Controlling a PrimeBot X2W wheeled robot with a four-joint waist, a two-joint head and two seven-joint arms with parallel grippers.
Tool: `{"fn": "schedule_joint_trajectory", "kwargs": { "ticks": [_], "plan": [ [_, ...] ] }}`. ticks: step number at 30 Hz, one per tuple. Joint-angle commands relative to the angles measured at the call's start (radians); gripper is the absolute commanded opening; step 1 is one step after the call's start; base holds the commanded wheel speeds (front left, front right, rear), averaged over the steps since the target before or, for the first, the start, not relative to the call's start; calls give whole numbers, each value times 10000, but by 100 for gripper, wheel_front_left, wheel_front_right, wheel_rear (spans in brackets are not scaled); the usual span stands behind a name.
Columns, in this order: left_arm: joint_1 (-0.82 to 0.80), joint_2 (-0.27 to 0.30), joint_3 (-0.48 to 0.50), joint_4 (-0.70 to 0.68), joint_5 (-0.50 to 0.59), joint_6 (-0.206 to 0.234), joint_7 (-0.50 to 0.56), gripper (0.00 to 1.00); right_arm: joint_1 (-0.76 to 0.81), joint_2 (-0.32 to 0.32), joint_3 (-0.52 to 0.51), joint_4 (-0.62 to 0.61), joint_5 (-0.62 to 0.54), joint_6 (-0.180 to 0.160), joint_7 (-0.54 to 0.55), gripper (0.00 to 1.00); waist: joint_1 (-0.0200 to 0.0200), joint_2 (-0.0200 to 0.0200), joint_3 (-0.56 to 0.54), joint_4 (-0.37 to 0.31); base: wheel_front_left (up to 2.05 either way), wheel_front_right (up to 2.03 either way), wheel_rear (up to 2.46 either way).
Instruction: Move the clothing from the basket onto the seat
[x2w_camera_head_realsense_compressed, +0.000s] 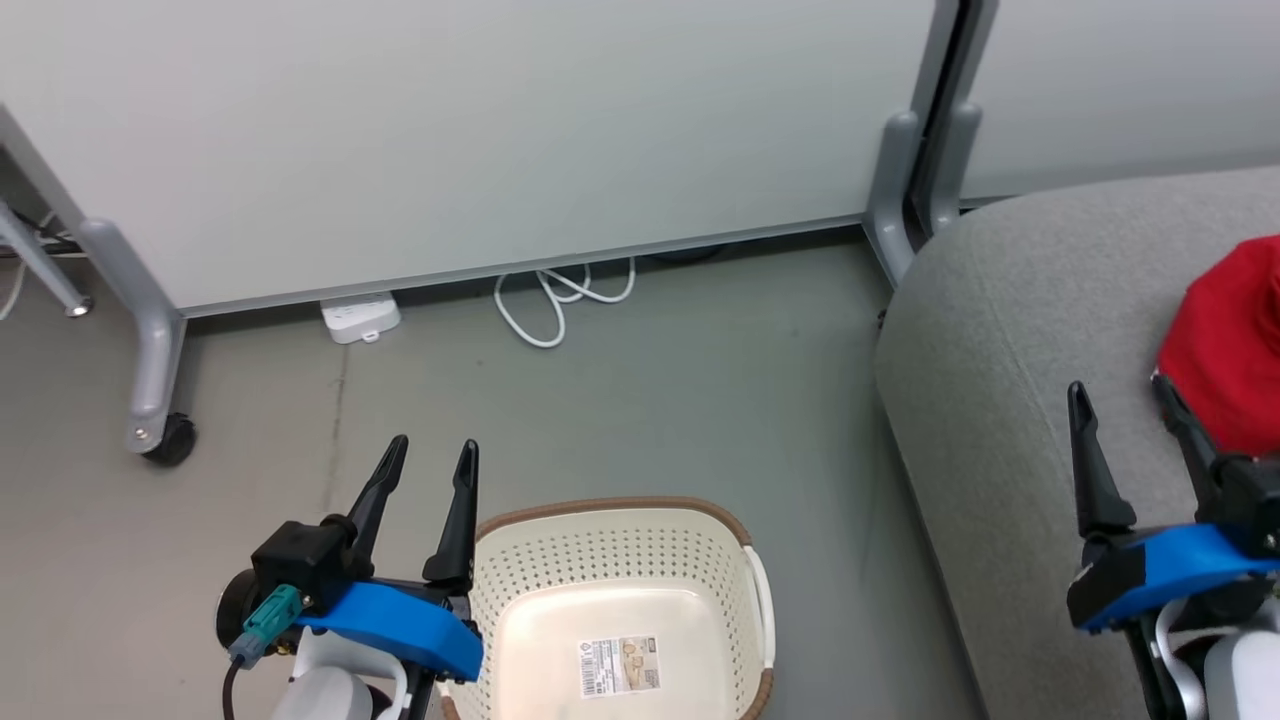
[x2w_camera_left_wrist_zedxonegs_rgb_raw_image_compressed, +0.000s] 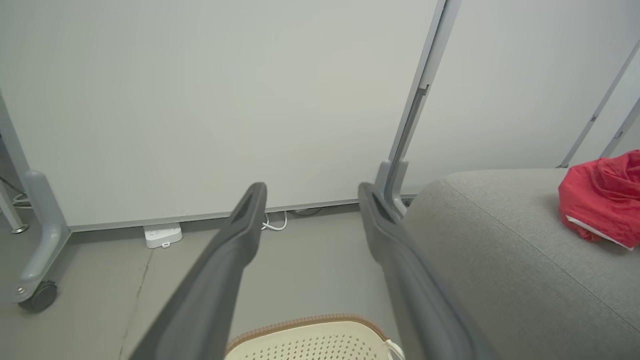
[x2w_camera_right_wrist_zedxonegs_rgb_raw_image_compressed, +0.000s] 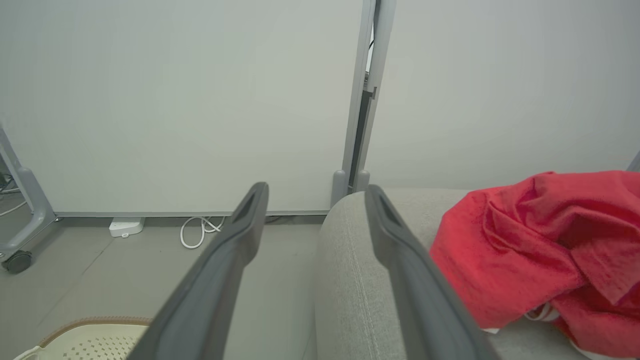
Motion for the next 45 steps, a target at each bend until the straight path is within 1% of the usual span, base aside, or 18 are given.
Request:
{"fn": "schedule_joint_trajectory", "kwargs": {
  "ticks": [1, 5, 10, 20, 35, 36, 45],
  "plan": [
    [87, 5, 45, 44, 96, -14, -49, 100, 310, 79, -9, -215, -66, 1, 59, 100, 3, 0, -189, 245, 0, 0, 0],
    [272, 2, 293, 102, 126, -14, -48, 100, 936, 284, 110, -808, 32, 1, 259, 100, 3, 0, -321, 480, 0, 0, 0],
    [473, 3, 577, 218, 164, -14, -48, 100, 1372, 448, 409, -1034, -3, 1, 336, 100, 3, 0, -421, 598, 0, 0, 0],
    [599, -7, 840, 336, 149, -14, -48, 100, 1588, 624, 764, -899, 87, 1, 435, 100, 3, 0, -448, 631, 0, 0, 0],
    [430, 27, 754, 474, -25, -14, -49, 100, 1378, 647, 994, -665, 266, 1, 317, 100, 3, 0, -321, 571, 0, 0, 0],
    [512, 10, 739, 479, -22, 0, 3, 0, 1450, 629, 993, -659, 216, 0, 363, 0, 3, 0, -321, 570, 0, 0, 0],
    [1307, -216, 641, 1214, -57, 0, 60, 0, 1536, 704, 997, 250, 229, 0, 398, 0, 3, 0, -319, 565, 0, 0, 0]
  ]
}}
